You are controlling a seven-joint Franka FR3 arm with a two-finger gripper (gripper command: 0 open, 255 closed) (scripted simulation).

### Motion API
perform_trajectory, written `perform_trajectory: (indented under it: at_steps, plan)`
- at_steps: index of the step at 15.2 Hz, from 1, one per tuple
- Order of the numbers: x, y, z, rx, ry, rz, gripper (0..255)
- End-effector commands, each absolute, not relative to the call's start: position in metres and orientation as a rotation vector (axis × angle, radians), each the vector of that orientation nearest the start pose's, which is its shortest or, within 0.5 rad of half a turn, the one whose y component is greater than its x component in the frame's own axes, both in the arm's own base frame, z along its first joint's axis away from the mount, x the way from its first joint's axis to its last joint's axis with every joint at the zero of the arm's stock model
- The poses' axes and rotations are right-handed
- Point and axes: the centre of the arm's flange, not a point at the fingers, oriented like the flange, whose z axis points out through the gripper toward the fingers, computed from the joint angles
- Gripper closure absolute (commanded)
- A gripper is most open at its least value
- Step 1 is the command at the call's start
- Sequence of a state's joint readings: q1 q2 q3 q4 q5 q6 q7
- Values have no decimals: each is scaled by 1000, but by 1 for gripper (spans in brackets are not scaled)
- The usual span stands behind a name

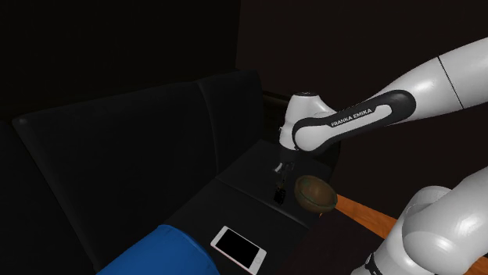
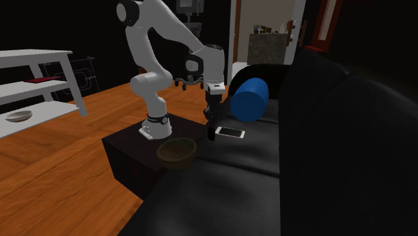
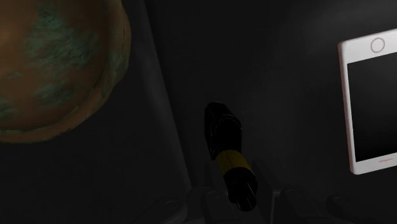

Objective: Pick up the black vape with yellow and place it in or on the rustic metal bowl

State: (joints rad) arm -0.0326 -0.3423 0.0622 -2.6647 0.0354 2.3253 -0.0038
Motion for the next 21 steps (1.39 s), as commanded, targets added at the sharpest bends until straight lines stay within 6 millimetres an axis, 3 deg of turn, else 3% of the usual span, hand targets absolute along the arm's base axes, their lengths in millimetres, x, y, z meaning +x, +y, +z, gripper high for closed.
perform_trajectory:
  at_steps: [1, 17, 21]
  plan:
    - [396, 10, 361, -3137, -9, -3, 255]
    - [396, 10, 441, -3137, -9, -3, 255]
    - [377, -38, 453, -3137, -9, -3, 255]
